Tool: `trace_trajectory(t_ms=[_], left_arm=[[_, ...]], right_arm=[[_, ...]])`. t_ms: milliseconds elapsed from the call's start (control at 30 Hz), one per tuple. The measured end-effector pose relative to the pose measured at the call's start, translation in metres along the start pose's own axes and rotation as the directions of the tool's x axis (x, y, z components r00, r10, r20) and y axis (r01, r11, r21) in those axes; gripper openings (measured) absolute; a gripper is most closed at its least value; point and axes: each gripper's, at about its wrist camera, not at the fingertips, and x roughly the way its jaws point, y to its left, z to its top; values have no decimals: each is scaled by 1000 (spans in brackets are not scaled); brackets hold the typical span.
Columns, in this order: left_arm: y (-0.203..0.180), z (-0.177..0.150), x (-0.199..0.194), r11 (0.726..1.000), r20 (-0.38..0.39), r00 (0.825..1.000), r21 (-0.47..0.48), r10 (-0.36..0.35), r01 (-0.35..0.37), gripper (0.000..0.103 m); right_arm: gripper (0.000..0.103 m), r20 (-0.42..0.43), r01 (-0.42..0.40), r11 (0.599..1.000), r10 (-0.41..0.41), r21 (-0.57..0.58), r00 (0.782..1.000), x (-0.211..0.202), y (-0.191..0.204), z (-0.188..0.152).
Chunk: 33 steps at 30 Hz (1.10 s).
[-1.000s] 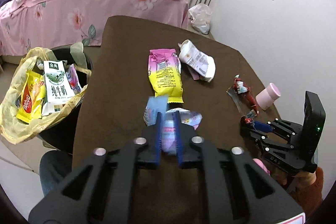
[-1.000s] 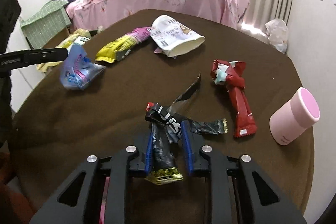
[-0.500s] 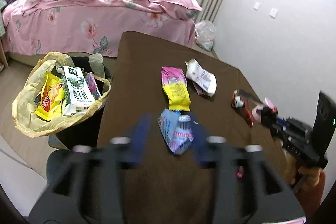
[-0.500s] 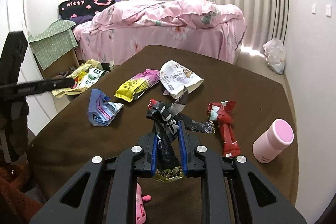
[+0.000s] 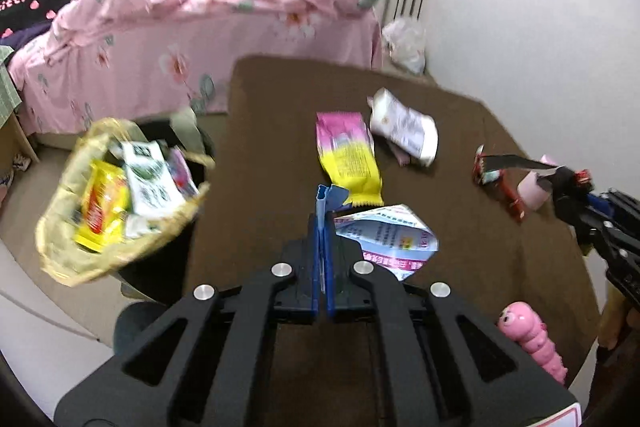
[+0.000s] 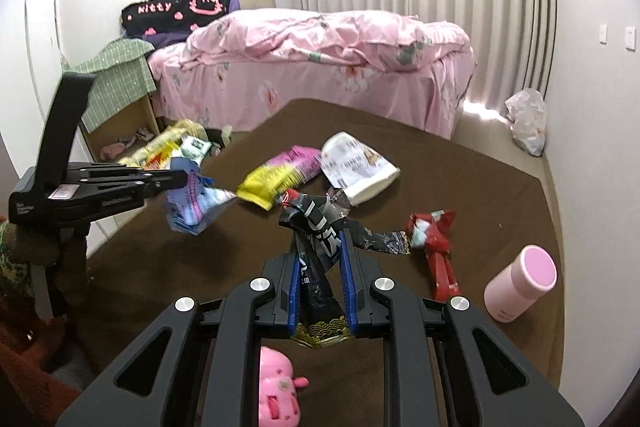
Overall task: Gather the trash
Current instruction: 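Carry the blue wrapper into the yellow bag while the right gripper carries the black wrapper there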
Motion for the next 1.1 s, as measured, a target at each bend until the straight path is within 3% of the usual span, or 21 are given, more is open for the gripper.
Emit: trace_trajectory(t_ms=[267,433,667,767,900,933,1000,1100], left_arm=[[45,10,-50,996,128,992,-93,20,-8,2],[98,23,-72,977,196,972,-190,131,-94,2],[159,24,-63,926,239,924,-307,299,-220,2],[181,23,-39,913,203,929,-338,309,-230,2],[197,10,7,910,84,965,-363,248,-202,2],[197,5,20,912,36,966,-341,257,-230,2],[198,-7,44,902,-66,948,-291,313,-318,2],[214,-27,55,879,-125,943,-343,308,-333,2]], right_arm=[[17,52,-64,996,68,-60,996,-11,36,32],[17,93,-117,986,128,-115,987,-15,60,63],[17,80,-196,971,208,-135,975,13,82,111],[17,46,-227,966,234,-124,971,40,91,124],[17,-6,-247,961,248,-128,969,72,107,126],[17,-23,-254,958,253,-131,967,81,112,126],[17,-59,-270,952,264,-143,963,101,122,125],[17,-108,-294,940,278,-173,954,129,139,125]])
